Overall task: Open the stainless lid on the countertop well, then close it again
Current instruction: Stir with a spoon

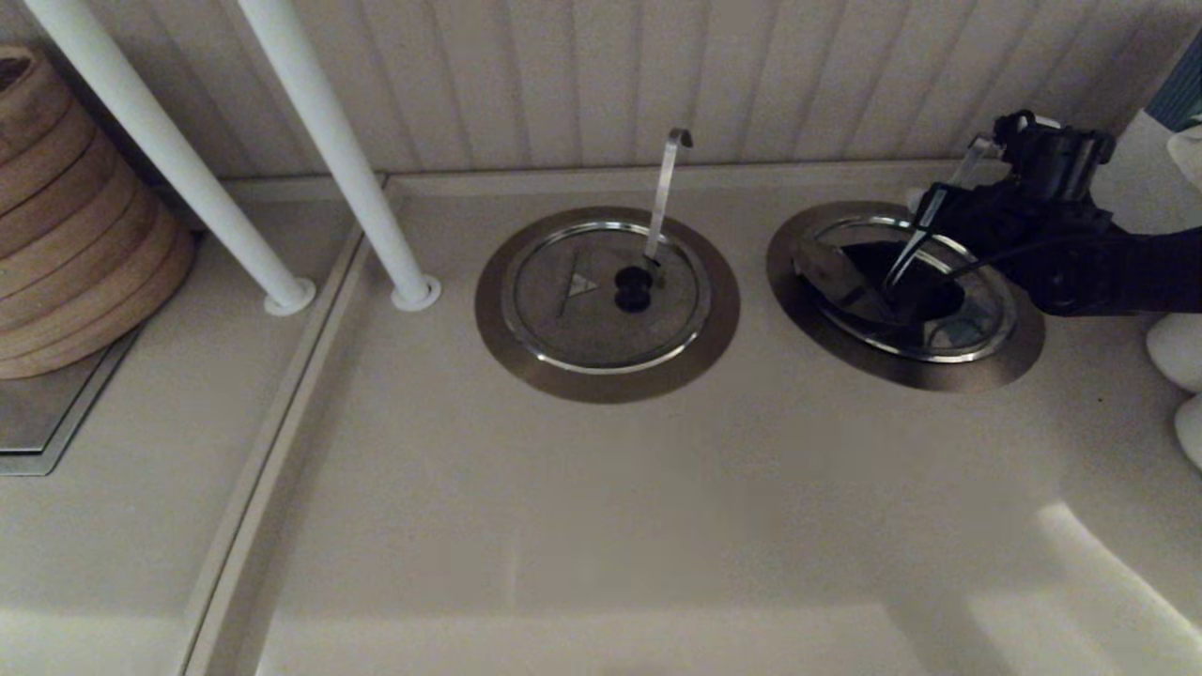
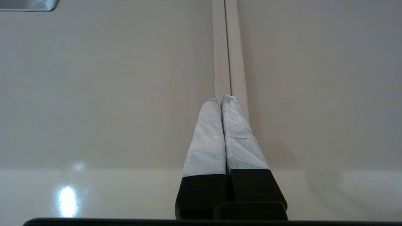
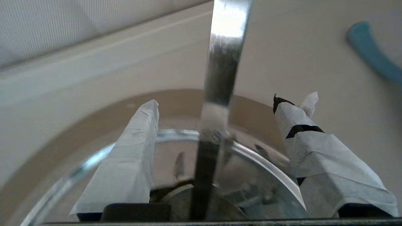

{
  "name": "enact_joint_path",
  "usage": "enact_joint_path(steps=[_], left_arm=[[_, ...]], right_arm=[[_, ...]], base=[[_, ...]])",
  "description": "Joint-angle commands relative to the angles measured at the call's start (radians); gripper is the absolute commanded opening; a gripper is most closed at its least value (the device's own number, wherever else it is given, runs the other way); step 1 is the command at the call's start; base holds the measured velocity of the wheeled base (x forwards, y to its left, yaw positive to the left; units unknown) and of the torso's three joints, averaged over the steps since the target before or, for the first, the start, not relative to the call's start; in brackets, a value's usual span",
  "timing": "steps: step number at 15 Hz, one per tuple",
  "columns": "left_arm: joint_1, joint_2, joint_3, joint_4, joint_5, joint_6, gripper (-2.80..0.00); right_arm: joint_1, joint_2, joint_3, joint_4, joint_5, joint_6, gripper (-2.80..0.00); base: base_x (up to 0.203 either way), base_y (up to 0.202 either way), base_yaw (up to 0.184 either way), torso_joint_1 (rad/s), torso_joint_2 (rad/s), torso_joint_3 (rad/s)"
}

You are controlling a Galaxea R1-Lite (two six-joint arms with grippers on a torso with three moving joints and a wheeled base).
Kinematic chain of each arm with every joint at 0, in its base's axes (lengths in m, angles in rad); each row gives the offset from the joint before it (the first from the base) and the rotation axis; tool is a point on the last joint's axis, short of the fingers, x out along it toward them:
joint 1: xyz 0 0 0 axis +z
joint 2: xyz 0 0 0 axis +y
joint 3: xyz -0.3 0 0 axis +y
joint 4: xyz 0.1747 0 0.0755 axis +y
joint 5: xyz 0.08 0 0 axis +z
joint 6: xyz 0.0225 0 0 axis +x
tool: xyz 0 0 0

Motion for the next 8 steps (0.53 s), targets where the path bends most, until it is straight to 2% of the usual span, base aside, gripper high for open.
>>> enact_joint_path(steps=[1,4,8], left_arm=[[0.0,0.0,0.0,-0.001,0.001,-0.001,-2.8],[0.0,0.0,0.0,0.0,0.001,-0.001,-2.8],[0.0,0.0,0.0,0.0,0.001,-0.001,-2.8]], right_arm=[[-0.001,0.055,-0.054,-0.001,0.0,0.022,0.0],[-0.002,0.107,-0.142,0.004,0.0,0.039,0.0],[0.003,0.129,-0.16,0.002,0.0,0.043,0.0]], base=[[0.0,0.0,0.0,0.0,0.0,0.0],[0.0,0.0,0.0,0.0,0.0,0.0],[0.0,0.0,0.0,0.0,0.0,0.0]])
